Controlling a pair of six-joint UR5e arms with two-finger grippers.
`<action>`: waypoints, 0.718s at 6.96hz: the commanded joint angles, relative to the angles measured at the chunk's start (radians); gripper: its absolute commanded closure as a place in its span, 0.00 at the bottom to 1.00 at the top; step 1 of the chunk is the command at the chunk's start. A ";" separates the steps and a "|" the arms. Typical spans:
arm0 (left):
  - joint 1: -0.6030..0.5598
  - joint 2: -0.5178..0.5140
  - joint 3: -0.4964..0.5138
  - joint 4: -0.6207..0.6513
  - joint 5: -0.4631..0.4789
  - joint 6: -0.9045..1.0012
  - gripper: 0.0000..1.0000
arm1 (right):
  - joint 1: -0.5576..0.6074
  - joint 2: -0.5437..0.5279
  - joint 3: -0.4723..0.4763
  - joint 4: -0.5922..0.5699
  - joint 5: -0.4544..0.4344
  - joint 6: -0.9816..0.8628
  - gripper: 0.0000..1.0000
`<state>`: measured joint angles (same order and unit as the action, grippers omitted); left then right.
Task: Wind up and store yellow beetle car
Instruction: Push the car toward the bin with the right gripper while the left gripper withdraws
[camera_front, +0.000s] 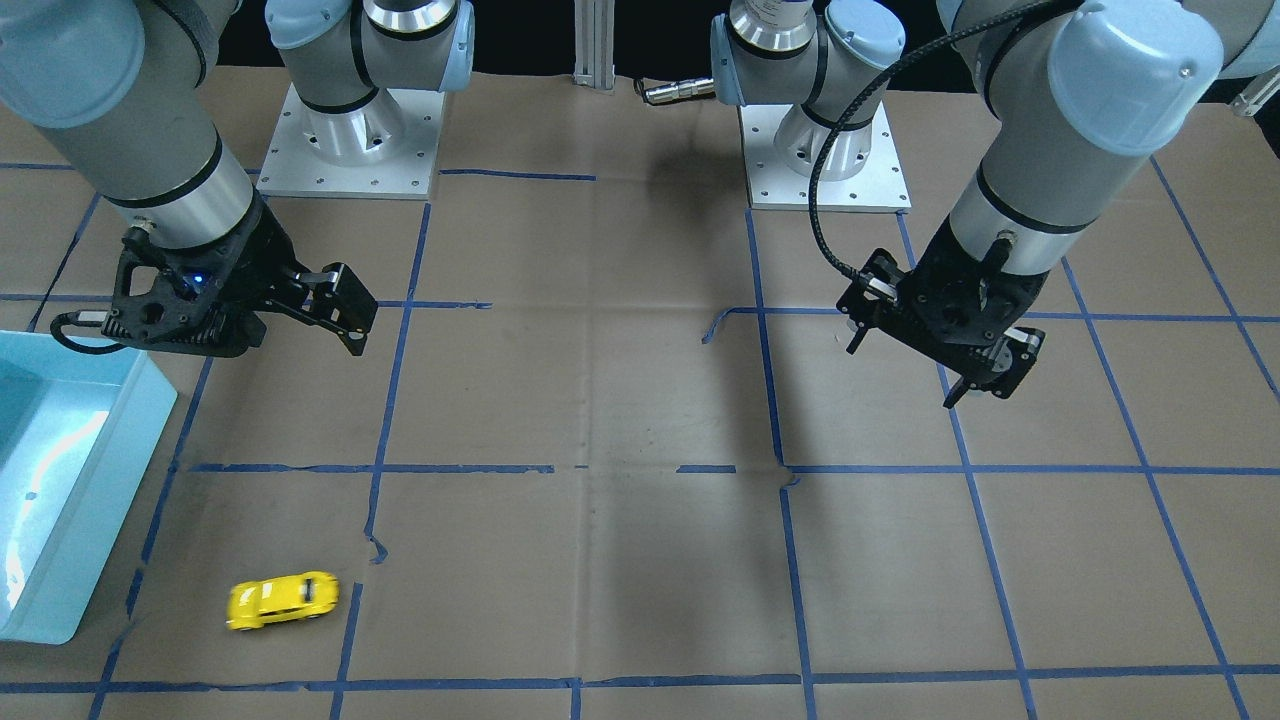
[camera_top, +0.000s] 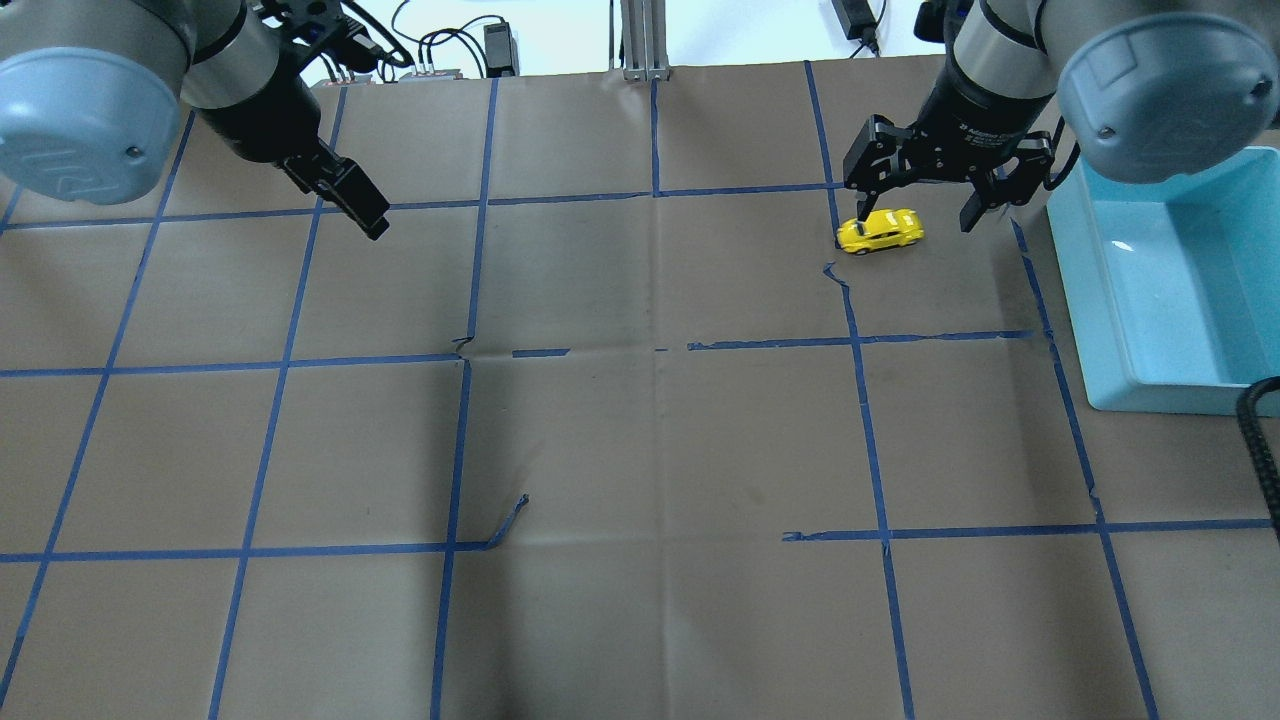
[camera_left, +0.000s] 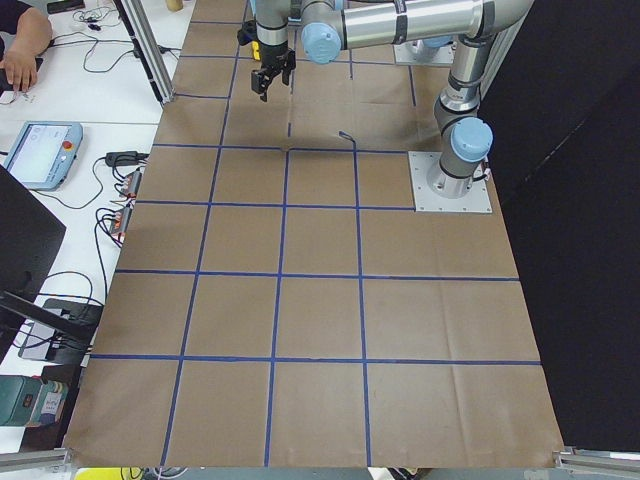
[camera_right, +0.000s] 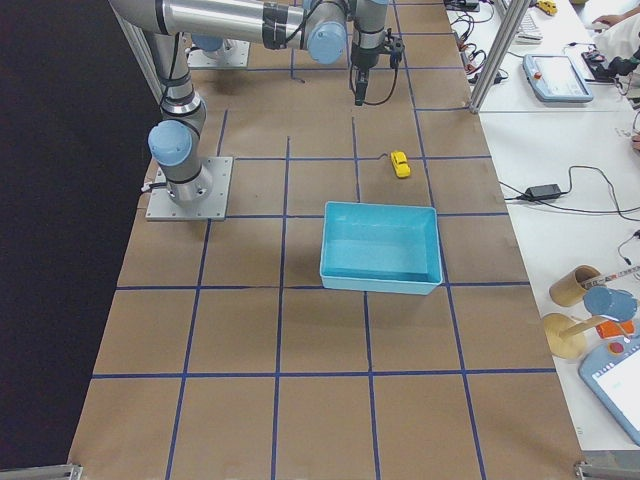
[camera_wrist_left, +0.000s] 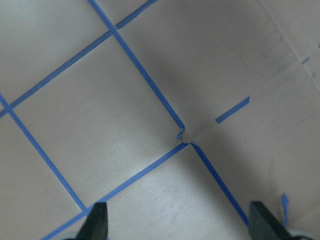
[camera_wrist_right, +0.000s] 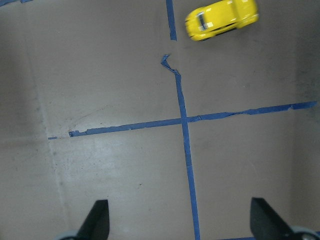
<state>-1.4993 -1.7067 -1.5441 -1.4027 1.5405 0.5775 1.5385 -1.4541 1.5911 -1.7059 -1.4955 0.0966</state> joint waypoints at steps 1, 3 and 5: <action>-0.004 0.039 0.012 -0.077 -0.008 -0.470 0.00 | 0.000 0.000 0.003 0.000 0.001 0.002 0.00; -0.006 0.041 -0.007 -0.079 -0.014 -0.508 0.00 | 0.000 -0.002 0.003 0.000 0.000 0.000 0.00; -0.004 0.045 -0.013 -0.078 -0.016 -0.508 0.00 | -0.004 0.004 0.001 -0.001 -0.002 -0.020 0.00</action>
<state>-1.5045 -1.6645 -1.5523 -1.4800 1.5258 0.0741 1.5376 -1.4565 1.5935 -1.7061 -1.4960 0.0898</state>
